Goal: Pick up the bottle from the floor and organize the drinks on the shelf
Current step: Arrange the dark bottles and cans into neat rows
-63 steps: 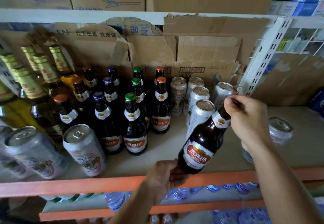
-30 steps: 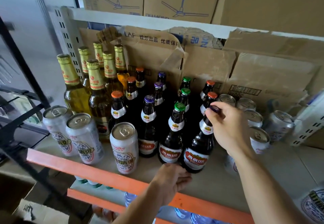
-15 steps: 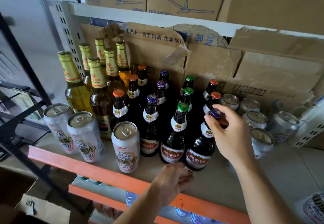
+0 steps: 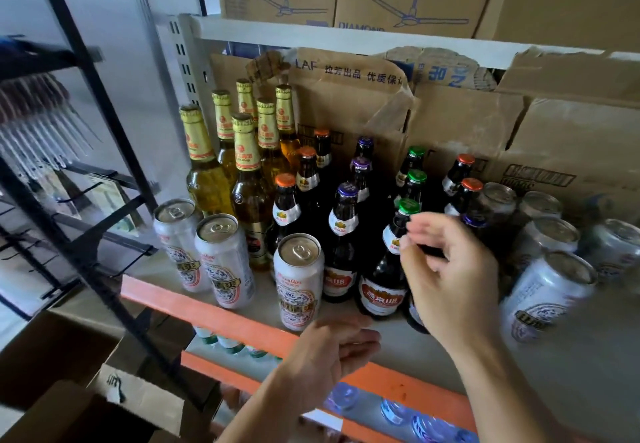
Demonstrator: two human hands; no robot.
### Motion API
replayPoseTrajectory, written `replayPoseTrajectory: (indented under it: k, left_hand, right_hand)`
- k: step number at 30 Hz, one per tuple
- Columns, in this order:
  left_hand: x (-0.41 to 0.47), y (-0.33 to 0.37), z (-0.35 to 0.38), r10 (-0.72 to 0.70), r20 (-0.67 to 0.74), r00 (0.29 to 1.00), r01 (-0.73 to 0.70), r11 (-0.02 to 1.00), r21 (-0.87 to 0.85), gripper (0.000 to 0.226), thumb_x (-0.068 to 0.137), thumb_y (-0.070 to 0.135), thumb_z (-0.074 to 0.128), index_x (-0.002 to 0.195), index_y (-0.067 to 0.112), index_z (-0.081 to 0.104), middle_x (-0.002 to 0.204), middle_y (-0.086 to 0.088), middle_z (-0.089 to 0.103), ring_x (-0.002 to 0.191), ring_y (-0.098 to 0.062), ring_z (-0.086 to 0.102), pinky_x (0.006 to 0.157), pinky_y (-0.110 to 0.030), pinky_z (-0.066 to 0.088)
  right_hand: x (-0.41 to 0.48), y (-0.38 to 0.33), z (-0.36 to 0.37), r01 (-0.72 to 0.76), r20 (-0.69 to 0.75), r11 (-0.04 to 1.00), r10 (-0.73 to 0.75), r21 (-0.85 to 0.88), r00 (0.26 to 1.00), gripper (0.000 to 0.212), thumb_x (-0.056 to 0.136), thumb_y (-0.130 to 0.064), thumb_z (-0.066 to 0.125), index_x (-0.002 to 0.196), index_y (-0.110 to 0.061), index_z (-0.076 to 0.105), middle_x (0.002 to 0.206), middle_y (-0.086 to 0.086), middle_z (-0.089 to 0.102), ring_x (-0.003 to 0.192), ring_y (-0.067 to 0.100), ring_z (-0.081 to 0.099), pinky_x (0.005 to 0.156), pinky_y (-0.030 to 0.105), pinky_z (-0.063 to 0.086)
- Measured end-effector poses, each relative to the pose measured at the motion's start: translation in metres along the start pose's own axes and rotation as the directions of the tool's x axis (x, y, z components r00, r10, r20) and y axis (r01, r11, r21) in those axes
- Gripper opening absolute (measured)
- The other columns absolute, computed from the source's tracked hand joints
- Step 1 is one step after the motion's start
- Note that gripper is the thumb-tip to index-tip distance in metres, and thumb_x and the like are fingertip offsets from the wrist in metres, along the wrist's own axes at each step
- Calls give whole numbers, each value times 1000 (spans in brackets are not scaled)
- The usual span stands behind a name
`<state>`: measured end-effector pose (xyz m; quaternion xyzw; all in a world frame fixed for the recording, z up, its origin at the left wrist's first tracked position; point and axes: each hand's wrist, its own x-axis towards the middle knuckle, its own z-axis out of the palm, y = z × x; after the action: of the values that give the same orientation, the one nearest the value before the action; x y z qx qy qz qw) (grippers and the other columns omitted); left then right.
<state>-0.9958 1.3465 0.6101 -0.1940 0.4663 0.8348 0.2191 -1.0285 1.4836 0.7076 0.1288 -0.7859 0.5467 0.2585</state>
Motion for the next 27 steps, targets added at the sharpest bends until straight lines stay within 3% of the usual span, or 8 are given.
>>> replayPoseTrajectory:
  k: [8, 12, 15, 17, 19, 23, 27]
  left_hand:
    - [-29, 5, -56, 48, -64, 997, -49, 999, -16, 25, 92, 6, 45, 104, 0, 67, 98, -21, 72, 91, -30, 71, 76, -30, 57]
    - [-37, 8, -84, 57, -120, 991, -63, 997, -50, 23, 92, 8, 48, 101, -2, 66, 96, -23, 72, 87, -30, 72, 72, -30, 58]
    - [-38, 10, -100, 58, -164, 985, -70, 995, -69, 23, 92, 7, 47, 102, -5, 65, 96, -26, 71, 87, -32, 71, 78, -34, 58]
    - [-39, 12, -108, 60, -182, 981, -77, 993, -87, 22, 92, 6, 48, 102, -6, 64, 95, -27, 71, 86, -32, 70, 75, -34, 59]
    - [-40, 15, -114, 56, -196, 979, -79, 990, -114, 22, 91, 5, 49, 101, -8, 63, 94, -28, 71, 82, -33, 70, 65, -32, 59]
    - [-42, 19, -123, 46, -192, 980, -73, 988, -137, 22, 91, 5, 48, 102, -8, 63, 94, -28, 70, 78, -32, 71, 63, -31, 59]
    - [-41, 19, -127, 26, -181, 983, -51, 989, -136, 22, 92, 4, 47, 102, -8, 63, 93, -28, 71, 80, -33, 71, 60, -30, 58]
  right_hand:
    - [-15, -10, 45, -141, 172, 990, 134, 28, 976, 18, 86, -10, 66, 99, -23, 64, 95, -5, 69, 87, -3, 65, 67, 6, 46]
    - [-20, -13, 65, -155, 201, 988, 157, -24, 967, 24, 84, -13, 68, 108, -17, 65, 103, -4, 67, 97, 0, 63, 70, 5, 46]
    - [-24, -16, 80, -155, 230, 984, 171, -87, 958, 37, 84, -17, 69, 119, -13, 61, 117, 2, 64, 108, 11, 60, 85, 20, 52]
    - [-26, -19, 88, -134, 249, 979, 169, -153, 954, 46, 83, -21, 70, 126, -13, 58, 125, 2, 62, 115, 14, 57, 98, 29, 46]
    - [-27, -22, 96, -117, 258, 972, 169, -206, 951, 56, 81, -26, 72, 132, -13, 53, 130, 2, 59, 119, 14, 54, 100, 22, 39]
    - [-29, -25, 107, -113, 269, 965, 177, -235, 947, 68, 79, -30, 75, 138, -12, 47, 132, 5, 58, 119, 18, 54, 103, 33, 41]
    - [-33, -25, 112, -121, 231, 956, 186, -268, 955, 66, 77, -32, 77, 134, -10, 52, 126, 6, 60, 116, 18, 55, 101, 32, 42]
